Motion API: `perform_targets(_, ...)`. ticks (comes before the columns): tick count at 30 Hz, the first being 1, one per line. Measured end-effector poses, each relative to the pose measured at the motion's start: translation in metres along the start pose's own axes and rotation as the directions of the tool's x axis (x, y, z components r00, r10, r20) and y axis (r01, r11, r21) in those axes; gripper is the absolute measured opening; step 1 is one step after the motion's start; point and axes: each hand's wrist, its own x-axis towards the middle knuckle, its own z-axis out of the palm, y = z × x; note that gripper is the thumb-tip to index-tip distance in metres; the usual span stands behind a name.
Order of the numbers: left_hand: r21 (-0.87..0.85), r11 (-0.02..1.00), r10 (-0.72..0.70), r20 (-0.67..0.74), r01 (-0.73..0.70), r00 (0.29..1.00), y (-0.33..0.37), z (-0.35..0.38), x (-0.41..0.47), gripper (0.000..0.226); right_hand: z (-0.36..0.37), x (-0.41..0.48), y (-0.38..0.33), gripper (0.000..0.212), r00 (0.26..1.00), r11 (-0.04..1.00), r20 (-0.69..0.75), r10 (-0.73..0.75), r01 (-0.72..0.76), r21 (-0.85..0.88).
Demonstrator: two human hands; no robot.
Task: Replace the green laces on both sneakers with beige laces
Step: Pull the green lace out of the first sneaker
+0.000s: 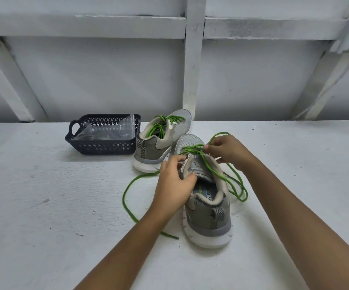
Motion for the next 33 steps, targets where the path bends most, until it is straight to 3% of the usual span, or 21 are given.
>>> perform_targets(3, -0.008, 1.0, 0.005, -0.001, -0.005, 1.0, 0.0, 0.0, -0.002, 0.04, -0.008, 0.006, -0.006, 0.022, 0.987, 0.964, -0.159, 0.002, 0.041, 0.262)
perform_targets(6, 0.001, 1.0, 0.016, -0.011, -0.016, 1.0, 0.0, 0.0, -0.001, 0.042, -0.025, 0.012, -0.013, 0.029, 0.913, 0.862, -0.404, 0.049, 0.166, 0.48)
perform_targets(9, -0.001, 1.0, 0.017, -0.013, -0.017, 1.0, 0.0, 0.001, 0.0, 0.041, -0.024, 0.009, -0.015, 0.032, 0.919, 0.823, -0.366, 0.145, 0.094, 0.56)
perform_targets(12, -0.003, 1.0, 0.012, -0.012, -0.012, 1.0, 0.0, 0.001, 0.0, 0.041, -0.006, 0.001, -0.006, 0.036, 0.978, 0.938, -0.121, 0.168, -0.121, 0.324)
perform_targets(14, -0.006, 1.0, 0.014, -0.012, -0.014, 1.0, -0.001, 0.001, 0.0, 0.04, 0.006, -0.005, -0.002, 0.025, 0.993, 0.991, -0.042, 0.111, -0.107, 0.086)
perform_targets(16, -0.006, 1.0, 0.012, -0.007, -0.012, 1.0, -0.001, 0.001, 0.001, 0.04, 0.012, -0.007, -0.001, 0.013, 0.996, 0.999, -0.072, 0.053, -0.053, 0.003)
perform_targets(19, -0.006, 1.0, 0.0, 0.0, 0.0, 1.0, -0.002, 0.001, 0.0, 0.04, 0.005, -0.001, -0.005, 0.014, 0.99, 0.978, -0.13, 0.054, -0.027, 0.205)
perform_targets(22, -0.003, 1.0, 0.002, 0.002, -0.002, 1.0, -0.001, 0.001, 0.0, 0.041, -0.014, 0.008, -0.01, 0.016, 0.934, 0.876, -0.339, 0.109, 0.071, 0.477)
perform_targets(24, -0.004, 1.0, 0.012, 0.002, -0.012, 1.0, -0.001, 0.001, -0.001, 0.041, -0.024, 0.012, -0.011, 0.01, 0.865, 0.841, -0.482, 0.141, 0.152, 0.519)
perform_targets(26, -0.01, 1.0, 0.009, -0.003, -0.01, 1.0, -0.001, 0.001, 0.0, 0.041, -0.025, 0.011, -0.008, 0.01, 0.835, 0.844, -0.523, 0.17, 0.151, 0.515)
perform_targets(29, -0.009, 1.0, -0.006, -0.003, 0.006, 1.0, -0.001, 0.001, 0.0, 0.042, -0.011, 0.004, -0.003, 0.023, 0.924, 0.9, -0.338, 0.179, -0.015, 0.435)
perform_targets(31, -0.006, 1.0, 0.0, -0.007, 0.0, 1.0, -0.001, 0.002, 0.0, 0.041, -0.001, -0.005, -0.003, 0.029, 0.976, 0.968, -0.152, 0.154, -0.119, 0.223)
perform_targets(33, -0.005, 1.0, 0.004, -0.012, -0.004, 1.0, -0.001, 0.002, 0.0, 0.041, 0.008, -0.011, -0.003, 0.024, 0.991, 0.995, -0.082, 0.104, -0.103, 0.018)
